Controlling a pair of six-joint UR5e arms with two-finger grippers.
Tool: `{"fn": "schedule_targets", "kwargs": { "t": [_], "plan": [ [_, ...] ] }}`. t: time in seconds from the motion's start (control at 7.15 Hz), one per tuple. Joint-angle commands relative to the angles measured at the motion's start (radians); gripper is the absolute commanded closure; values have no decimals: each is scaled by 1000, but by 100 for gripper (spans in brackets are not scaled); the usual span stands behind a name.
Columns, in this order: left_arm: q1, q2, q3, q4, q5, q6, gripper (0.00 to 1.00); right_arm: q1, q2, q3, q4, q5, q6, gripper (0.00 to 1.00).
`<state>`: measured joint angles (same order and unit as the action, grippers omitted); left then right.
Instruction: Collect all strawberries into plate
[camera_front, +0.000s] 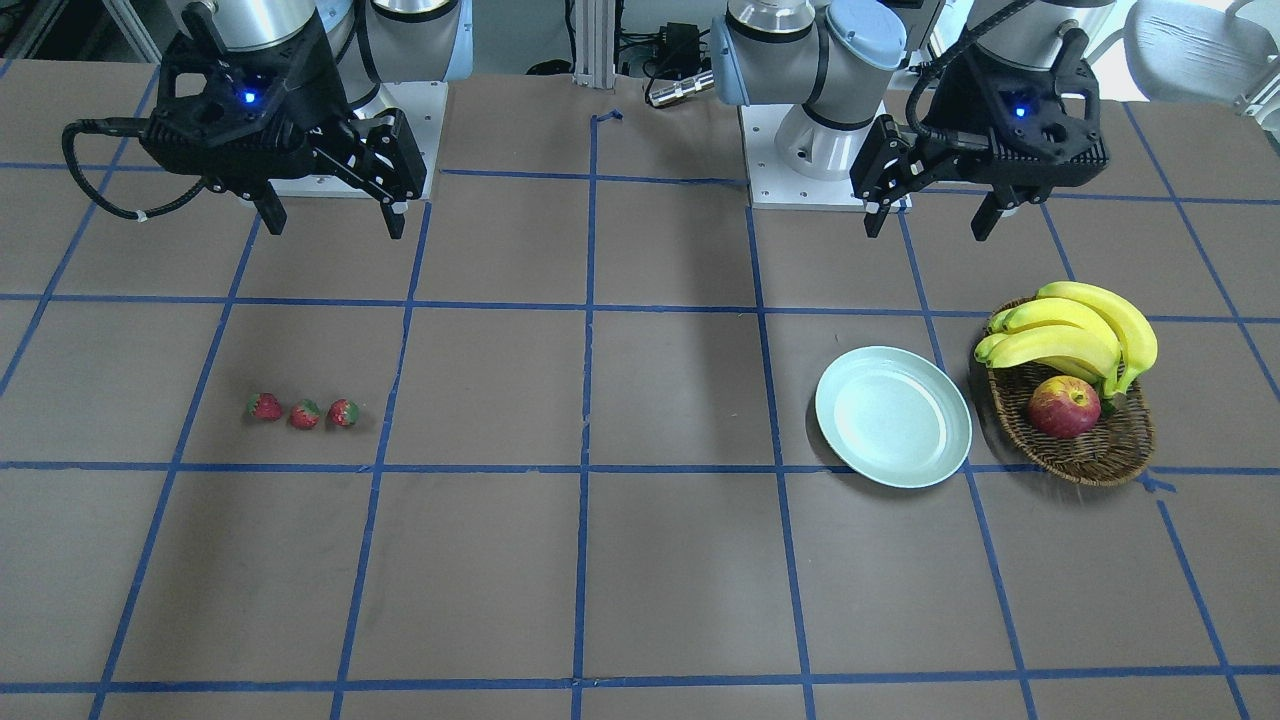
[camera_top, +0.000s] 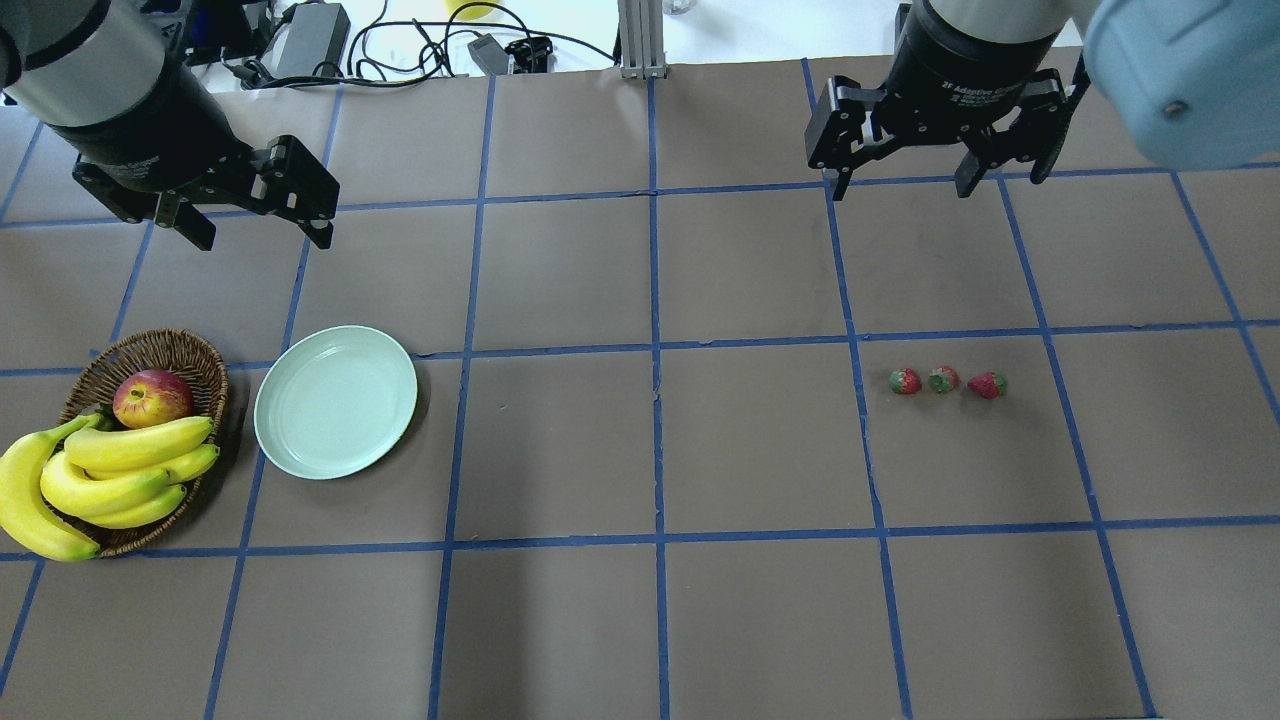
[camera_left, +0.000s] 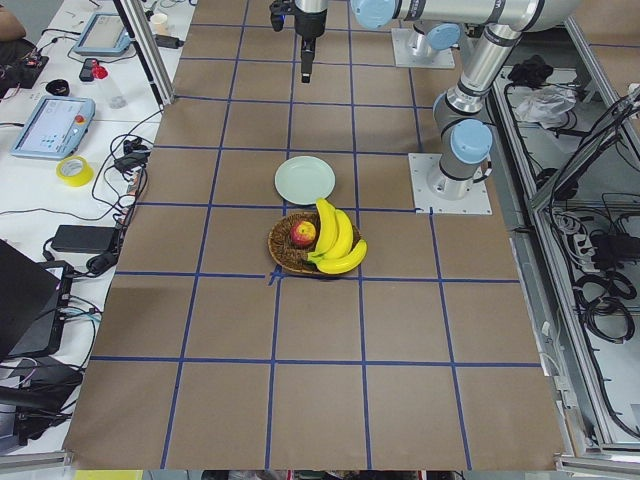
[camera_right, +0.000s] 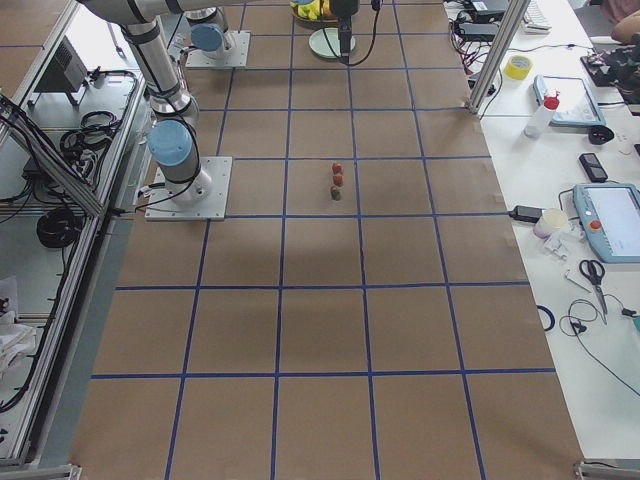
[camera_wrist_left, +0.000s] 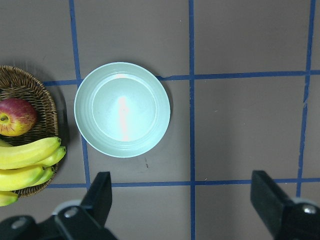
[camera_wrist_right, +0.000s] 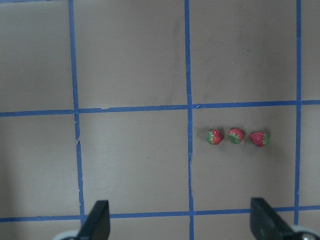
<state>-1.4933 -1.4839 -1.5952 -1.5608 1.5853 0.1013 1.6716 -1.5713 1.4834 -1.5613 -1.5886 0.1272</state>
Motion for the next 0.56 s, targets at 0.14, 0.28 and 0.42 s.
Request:
{"fn": "schedule_targets", "kwargs": {
  "t": [0.14, 0.28, 0.42],
  "plan": [
    [1, -4, 1, 2, -2, 3, 0, -1, -1, 0, 3, -7, 0, 0],
    [-1, -4, 4, 2, -2, 3, 0, -1, -1, 0, 1, -7, 0, 0],
    [1, 1, 3, 2, 1, 3, 0, -1, -1, 0, 3, -7, 0, 0]
  ]
}}
